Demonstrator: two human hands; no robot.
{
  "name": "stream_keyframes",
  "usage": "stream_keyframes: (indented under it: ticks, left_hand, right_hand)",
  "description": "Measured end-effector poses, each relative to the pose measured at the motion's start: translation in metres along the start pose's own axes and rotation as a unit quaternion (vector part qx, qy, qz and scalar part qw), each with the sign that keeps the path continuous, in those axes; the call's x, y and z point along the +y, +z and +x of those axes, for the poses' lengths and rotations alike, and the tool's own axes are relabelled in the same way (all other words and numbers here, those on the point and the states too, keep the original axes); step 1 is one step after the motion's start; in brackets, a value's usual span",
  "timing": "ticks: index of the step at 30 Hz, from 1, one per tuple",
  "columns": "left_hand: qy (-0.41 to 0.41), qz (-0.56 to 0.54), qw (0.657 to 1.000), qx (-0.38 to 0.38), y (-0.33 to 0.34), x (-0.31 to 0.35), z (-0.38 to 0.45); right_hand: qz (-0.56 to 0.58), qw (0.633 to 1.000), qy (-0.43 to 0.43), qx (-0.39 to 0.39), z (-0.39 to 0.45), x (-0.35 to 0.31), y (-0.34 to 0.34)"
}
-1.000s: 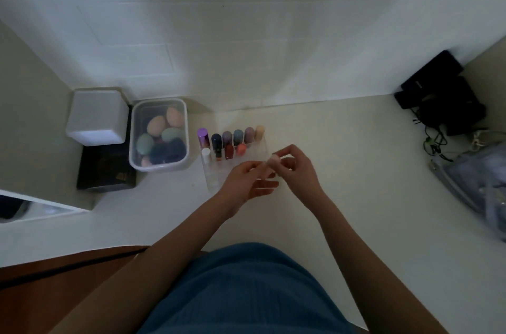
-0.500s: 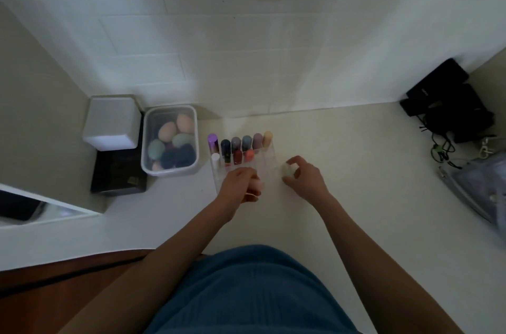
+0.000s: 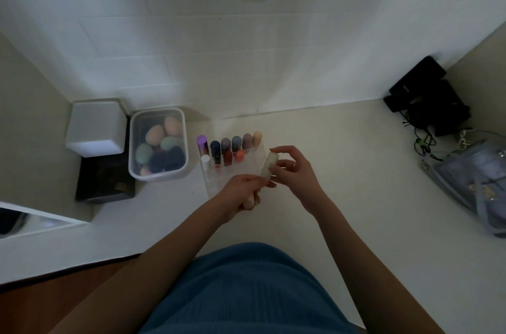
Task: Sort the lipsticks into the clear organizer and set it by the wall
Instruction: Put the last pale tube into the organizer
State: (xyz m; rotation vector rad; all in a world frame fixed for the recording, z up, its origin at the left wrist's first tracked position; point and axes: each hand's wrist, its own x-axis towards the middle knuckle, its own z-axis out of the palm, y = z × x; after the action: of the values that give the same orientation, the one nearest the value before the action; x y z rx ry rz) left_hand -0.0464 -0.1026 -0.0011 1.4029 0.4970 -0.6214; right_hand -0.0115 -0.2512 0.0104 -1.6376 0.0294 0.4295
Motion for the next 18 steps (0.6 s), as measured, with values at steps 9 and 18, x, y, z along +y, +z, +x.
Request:
stream_keyframes:
  ticks: [9, 18]
  left_hand:
    - [-0.084, -0.132, 0.985, -0.067, -0.021, -0.011, 0.005]
    - [-0.064, -0.09, 0.982, -0.153, -0.033, -0.016, 0.004]
  right_hand:
    - [-0.116, 0.986, -0.107, 0.051, 0.021, -0.021, 0.023]
    - [-0.341, 0.919, -0.193, 0.046, 0.039, -0.002, 0.047]
